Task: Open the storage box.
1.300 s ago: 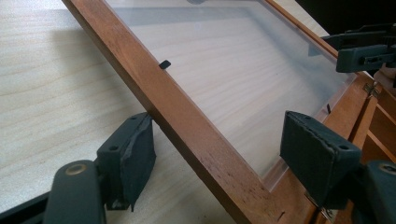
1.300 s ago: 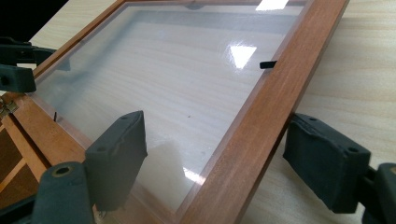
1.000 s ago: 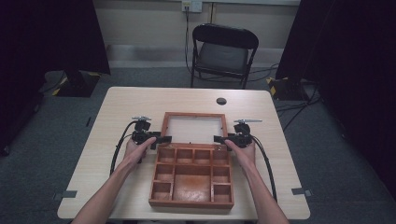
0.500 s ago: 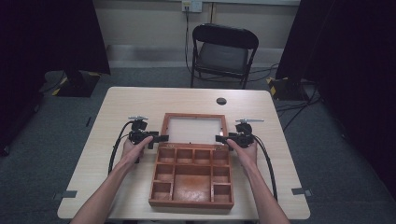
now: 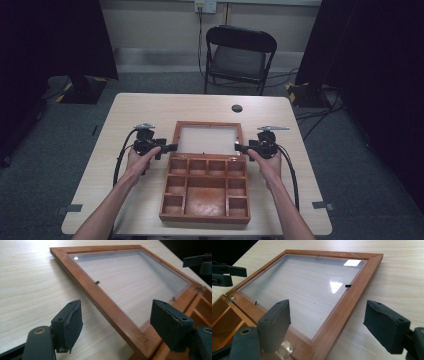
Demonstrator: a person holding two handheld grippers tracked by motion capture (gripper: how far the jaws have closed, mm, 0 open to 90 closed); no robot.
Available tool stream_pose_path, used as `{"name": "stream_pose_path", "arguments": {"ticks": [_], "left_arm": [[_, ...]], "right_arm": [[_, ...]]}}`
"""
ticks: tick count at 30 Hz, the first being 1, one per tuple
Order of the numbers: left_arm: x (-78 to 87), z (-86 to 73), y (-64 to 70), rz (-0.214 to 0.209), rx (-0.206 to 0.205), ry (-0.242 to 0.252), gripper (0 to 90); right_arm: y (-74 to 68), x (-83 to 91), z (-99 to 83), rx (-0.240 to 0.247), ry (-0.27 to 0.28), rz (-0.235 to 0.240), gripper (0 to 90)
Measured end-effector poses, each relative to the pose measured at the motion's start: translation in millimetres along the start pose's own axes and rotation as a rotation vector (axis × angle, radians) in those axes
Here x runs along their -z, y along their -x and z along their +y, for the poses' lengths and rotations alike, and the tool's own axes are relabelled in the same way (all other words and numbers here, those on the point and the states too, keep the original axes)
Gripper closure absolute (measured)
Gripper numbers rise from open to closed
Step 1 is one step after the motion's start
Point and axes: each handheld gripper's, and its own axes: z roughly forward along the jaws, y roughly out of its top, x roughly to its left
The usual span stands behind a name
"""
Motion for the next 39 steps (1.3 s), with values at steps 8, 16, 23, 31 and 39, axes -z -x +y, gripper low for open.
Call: {"name": "stream_pose_path", "arguments": {"ticks": [8,16,23,31,39], "left_arm": [[18.0,-4.9,12.1,0.004,-0.061,0.008,24.5],[36.8,-13.4,16.9,0.038,-0.088,0.009,23.7],[51.8,-26.5,15.4,0.071,-0.102,-0.017,23.8],[68.2,-43.3,10.6,0.158,-0.089,-0.033,26.9],[81.3,-62.9,-0.7,0.241,-0.091,-0.07,26.8]], "right_arm": [[-3.4,20.6,-11.7,0.022,0.017,-0.004,19.2],[-3.6,54.3,-24.9,0.053,0.035,-0.043,16.9],[-4.7,79.9,-41.9,0.07,0.019,-0.08,16.7],[-1.2,99.8,-65.2,0.058,-0.009,-0.104,16.4],[20.2,104.8,-84.6,0.024,-0.034,-0.189,16.8]]}}
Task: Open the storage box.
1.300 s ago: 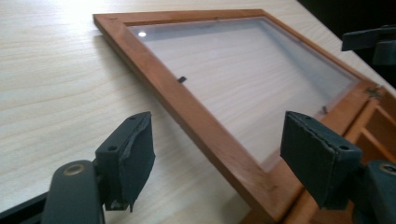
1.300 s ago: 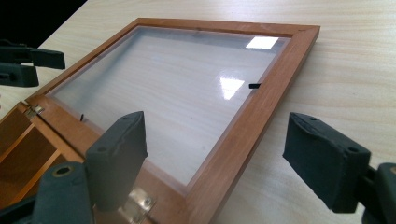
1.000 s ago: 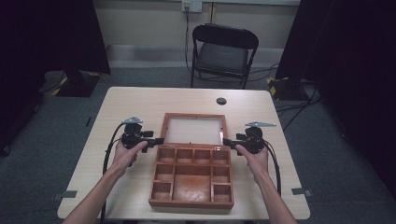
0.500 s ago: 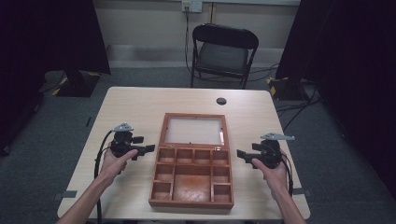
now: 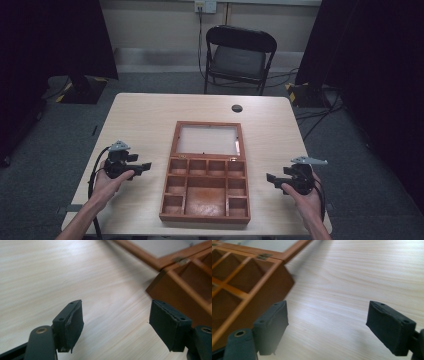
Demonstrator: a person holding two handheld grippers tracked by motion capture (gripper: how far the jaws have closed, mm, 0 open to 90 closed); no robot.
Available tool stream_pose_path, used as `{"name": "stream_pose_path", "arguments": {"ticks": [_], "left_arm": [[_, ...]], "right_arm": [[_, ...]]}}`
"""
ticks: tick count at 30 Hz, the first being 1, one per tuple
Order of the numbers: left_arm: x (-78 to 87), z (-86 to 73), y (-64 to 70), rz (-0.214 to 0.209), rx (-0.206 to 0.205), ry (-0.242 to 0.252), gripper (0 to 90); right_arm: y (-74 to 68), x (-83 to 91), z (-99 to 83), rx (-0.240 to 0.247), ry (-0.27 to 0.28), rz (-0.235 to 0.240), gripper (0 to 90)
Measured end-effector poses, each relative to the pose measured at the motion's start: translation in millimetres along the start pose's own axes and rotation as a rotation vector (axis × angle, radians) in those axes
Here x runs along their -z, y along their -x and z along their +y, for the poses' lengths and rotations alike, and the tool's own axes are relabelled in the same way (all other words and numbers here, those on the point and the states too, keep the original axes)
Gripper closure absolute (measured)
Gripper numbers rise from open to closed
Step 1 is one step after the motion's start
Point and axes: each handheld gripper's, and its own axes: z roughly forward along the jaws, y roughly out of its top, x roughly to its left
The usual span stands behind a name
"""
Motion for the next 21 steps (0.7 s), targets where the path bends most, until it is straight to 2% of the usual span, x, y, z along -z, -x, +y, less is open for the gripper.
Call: {"name": "stream_pose_path", "arguments": {"ticks": [1,3,5,6,10,11,12,13,14,16,17,18,21], "left_arm": [[0.1,-3.9,-1.8,0.004,0.004,-0.003,26.7],[-1.1,-8.8,-4.8,0.013,0.01,-0.027,25.7],[-1.8,-11.3,-7.9,0.035,0.013,-0.032,25.1],[-2.2,-12.0,-8.8,0.039,0.019,-0.032,24.5],[-5.8,-15.2,-10.7,0.039,0.027,-0.049,19.8],[-5.7,-15.1,-10.7,0.047,0.021,-0.053,19.4],[-5.9,-15.2,-10.3,0.059,0.016,-0.054,19.4],[-6.6,-16.0,-9.7,0.072,0.006,-0.046,19.4],[-7.6,-17.6,-9.3,0.095,-0.018,-0.038,19.2],[-11.2,-20.8,-7.3,0.151,-0.085,-0.032,17.4],[-12.4,-21.5,-7.5,0.159,-0.094,-0.03,14.5],[-13.9,-22.5,-6.8,0.16,-0.086,-0.016,11.8],[-14.5,-23.2,-6.3,0.162,-0.08,-0.009,10.0]], "right_arm": [[3.7,-1.8,-2.0,-0.007,-0.006,-0.014,16.4],[8.1,-5.3,-5.5,0.013,-0.041,-0.062,17.4],[13.9,-8.2,-8.8,-0.02,-0.052,-0.079,15.6],[14.0,-8.9,-9.7,-0.008,-0.057,-0.108,15.6],[17.1,-12.3,-12.5,-0.012,-0.076,-0.139,15.4],[18.0,-13.8,-14.0,-0.019,-0.087,-0.153,14.6],[18.6,-15.8,-16.6,0.003,-0.072,-0.195,14.0],[18.6,-15.8,-16.6,0.003,-0.072,-0.195,14.0],[18.4,-16.4,-16.7,0.006,-0.07,-0.204,14.0],[16.0,-18.9,-18.5,0.034,-0.065,-0.256,13.0],[14.7,-21.3,-20.8,0.044,-0.048,-0.267,9.6],[14.8,-23.3,-23.1,0.057,-0.027,-0.262,6.1],[14.6,-24.4,-24.5,0.056,-0.014,-0.261,5.6]]}}
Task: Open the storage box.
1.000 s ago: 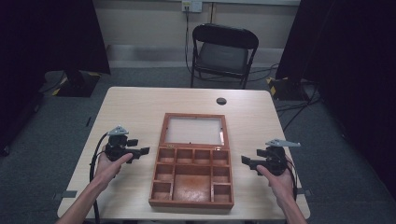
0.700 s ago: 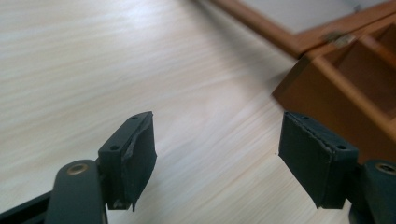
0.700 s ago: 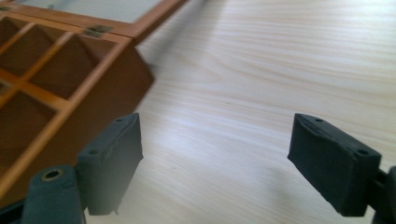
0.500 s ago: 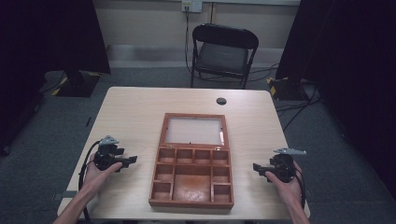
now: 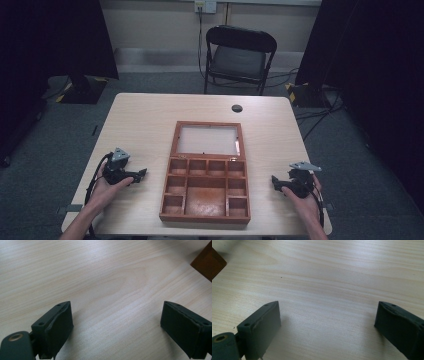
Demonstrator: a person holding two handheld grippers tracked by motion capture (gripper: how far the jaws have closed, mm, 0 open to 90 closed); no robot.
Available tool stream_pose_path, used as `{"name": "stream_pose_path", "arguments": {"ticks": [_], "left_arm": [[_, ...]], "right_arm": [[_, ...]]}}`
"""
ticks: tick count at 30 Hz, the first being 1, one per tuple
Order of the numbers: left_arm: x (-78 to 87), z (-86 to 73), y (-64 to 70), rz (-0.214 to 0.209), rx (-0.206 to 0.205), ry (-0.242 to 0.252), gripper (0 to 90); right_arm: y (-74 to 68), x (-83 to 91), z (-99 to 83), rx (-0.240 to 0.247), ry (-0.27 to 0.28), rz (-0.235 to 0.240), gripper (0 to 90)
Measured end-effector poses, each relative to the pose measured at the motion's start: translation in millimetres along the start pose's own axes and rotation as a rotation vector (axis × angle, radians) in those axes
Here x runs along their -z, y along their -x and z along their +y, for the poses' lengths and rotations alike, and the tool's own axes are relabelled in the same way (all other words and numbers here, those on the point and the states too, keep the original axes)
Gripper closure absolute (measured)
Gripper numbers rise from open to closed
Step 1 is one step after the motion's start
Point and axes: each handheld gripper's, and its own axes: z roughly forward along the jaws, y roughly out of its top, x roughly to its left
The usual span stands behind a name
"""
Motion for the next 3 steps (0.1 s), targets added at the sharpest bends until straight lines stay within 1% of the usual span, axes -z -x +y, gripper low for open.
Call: {"name": "stream_pose_path", "arguments": {"ticks": [3], "left_arm": [[-0.1,0.0,0.0,-0.001,0.0,0.001,10.0]], "right_arm": [[0.0,0.0,0.0,0.0,0.001,0.0,5.5]]}}
